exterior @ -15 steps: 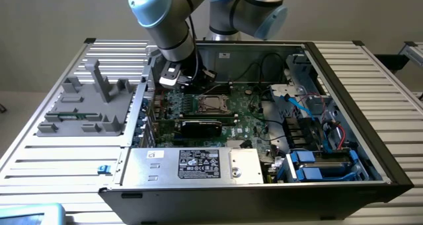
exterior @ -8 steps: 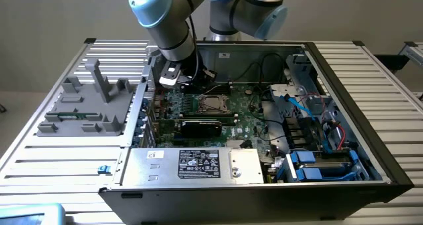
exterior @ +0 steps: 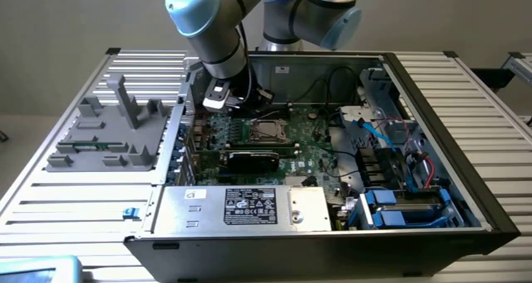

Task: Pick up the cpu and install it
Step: 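Install the first cpu locking lever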

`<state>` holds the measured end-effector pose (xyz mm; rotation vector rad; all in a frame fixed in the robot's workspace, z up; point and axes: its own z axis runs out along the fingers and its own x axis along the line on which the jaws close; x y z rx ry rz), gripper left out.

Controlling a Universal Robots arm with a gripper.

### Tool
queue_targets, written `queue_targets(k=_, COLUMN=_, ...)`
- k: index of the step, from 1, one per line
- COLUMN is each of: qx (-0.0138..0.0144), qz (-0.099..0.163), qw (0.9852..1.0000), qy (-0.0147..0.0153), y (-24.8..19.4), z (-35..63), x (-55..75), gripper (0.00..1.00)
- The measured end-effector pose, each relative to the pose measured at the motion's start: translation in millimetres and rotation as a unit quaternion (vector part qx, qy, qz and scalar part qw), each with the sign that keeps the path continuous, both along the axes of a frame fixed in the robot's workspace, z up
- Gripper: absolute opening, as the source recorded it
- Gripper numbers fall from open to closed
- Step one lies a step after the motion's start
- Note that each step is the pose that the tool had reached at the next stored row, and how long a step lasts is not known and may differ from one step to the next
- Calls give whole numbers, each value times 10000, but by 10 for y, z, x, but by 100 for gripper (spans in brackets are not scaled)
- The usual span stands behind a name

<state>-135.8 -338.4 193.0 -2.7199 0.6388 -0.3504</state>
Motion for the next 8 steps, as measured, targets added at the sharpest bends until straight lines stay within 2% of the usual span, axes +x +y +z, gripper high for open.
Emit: queue_targets(k=8, qx=-8, qz=0, qw=10000, qy=-1, y=-7, z=-39, x=23, gripper=11)
